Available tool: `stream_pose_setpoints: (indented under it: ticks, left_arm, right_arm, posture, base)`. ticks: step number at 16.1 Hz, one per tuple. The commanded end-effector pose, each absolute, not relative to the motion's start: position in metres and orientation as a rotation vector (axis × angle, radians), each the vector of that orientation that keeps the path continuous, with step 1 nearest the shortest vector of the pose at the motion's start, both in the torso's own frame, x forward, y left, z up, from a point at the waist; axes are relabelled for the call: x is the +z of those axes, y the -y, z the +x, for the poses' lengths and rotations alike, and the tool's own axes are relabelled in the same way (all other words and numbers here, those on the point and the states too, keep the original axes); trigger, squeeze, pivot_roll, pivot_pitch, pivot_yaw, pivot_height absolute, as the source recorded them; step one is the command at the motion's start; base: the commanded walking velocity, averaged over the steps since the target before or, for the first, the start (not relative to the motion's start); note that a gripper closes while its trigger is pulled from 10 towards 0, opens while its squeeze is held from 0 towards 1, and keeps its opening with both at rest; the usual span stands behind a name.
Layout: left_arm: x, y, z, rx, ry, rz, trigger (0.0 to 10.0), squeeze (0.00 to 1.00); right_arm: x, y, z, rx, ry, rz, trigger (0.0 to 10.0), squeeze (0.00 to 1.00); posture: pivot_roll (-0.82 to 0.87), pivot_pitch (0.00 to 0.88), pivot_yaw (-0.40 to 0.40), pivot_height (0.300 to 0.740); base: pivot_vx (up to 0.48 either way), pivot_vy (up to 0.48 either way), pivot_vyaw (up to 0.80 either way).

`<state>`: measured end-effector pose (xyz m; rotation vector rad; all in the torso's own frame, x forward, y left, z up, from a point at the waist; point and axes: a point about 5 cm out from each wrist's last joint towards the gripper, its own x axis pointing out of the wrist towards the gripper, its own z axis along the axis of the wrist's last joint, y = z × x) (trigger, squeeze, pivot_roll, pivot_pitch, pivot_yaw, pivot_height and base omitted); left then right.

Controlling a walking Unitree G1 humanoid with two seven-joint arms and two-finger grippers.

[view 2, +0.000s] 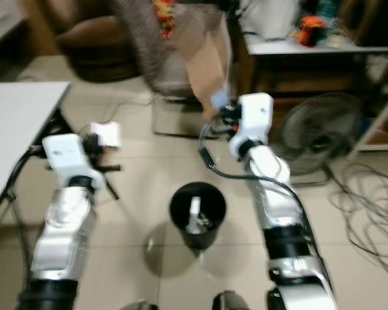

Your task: Picking trash to rubbish bin

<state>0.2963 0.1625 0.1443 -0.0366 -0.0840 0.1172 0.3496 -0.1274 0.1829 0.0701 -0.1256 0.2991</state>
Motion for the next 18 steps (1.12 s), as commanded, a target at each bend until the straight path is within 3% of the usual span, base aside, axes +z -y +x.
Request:
stream_pose_setpoints:
  ticks: [1,11,18]
  left_arm:
    - [0.141,-0.166,0.298,0.116,0.066,-0.017,0.0,0.0]
    - [0.13,-0.164,0.296,0.082,0.024,-0.013,0.0,0.0]
    - [0.127,-0.162,0.295,0.081,0.009,-0.021,0.0,0.0]
  right_arm:
    - [0.188,0.124,0.349,0.309,0.146,0.068,10.0,0.0]
    - [0.185,0.122,0.348,0.31,0.131,0.07,10.0,0.0]
    - [0.183,0.121,0.348,0.314,0.125,0.07,10.0,0.0]
  posture:
    - [-0.11,0.102,0.056,0.74]
    - [-0.11,0.107,0.057,0.74]
    - [-0.11,0.108,0.058,0.74]
  base:
    - [0.0,0.0,0.0]
    - [0.0,0.0,0.0]
    - [0.0,0.0,-0.76]
